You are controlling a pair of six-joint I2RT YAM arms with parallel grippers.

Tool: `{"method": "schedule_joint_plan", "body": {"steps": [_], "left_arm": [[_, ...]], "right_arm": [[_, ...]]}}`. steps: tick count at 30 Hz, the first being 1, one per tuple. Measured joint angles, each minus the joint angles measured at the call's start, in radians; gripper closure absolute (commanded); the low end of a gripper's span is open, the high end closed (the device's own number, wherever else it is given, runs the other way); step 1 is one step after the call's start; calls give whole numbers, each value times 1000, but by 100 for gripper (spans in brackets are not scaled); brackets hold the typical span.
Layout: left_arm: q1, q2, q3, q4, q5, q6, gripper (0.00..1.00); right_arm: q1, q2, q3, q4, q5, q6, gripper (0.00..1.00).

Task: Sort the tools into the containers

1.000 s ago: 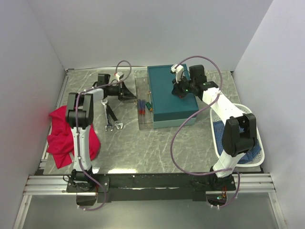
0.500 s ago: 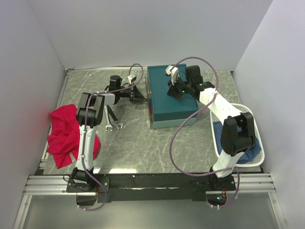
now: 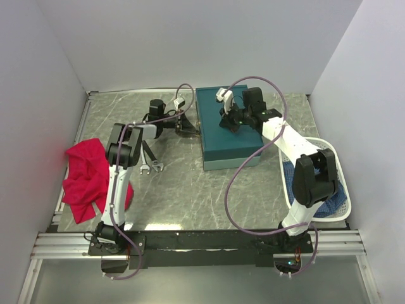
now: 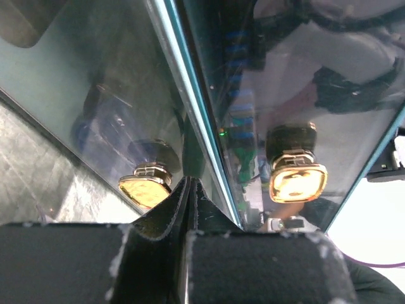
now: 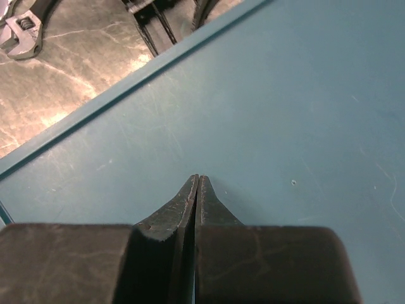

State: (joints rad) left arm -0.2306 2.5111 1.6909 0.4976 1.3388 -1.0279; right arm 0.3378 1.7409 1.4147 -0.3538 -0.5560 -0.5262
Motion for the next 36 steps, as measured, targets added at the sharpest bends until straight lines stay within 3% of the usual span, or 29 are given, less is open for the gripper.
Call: {"method": "schedule_joint_plan", "body": {"steps": [6,9,10,12,13,14,17,23,25,28,30,32,36], "left_arm": [[-9,29,16,67,8,-51,91],[-9,34,20,84,11,-70,72],[-8,33,17,89,12,-82,60],[3,4,-19,94,10,-103,56],[9,-21,-50,97,10,-111,52],[18,-53,-89,95,8,-114,50],[82,-163,-185,-13,-3,-74,35],[235,-272,-107,-407,-37,227,28],[240,-274,-110,-362,-34,190,28],[211,-274,-178,-161,-33,25,29],[188,-273,-185,-148,-41,-4,27],[170,-277,-121,-335,-90,110,22],[185,-352,-39,-723,-337,397,22]], "right_arm": [[24,8,8,7,19,-18,100],[38,12,12,14,38,-24,100],[43,13,15,14,45,-30,100],[52,16,21,14,57,-37,100],[56,16,22,14,64,-38,97],[57,16,23,14,70,-38,80],[64,14,23,27,107,-16,50],[66,11,23,51,160,5,44],[66,11,24,51,166,8,43],[68,11,34,40,175,9,41],[69,11,42,25,184,12,40],[70,11,48,13,193,13,39],[73,11,57,-5,206,25,39]]}}
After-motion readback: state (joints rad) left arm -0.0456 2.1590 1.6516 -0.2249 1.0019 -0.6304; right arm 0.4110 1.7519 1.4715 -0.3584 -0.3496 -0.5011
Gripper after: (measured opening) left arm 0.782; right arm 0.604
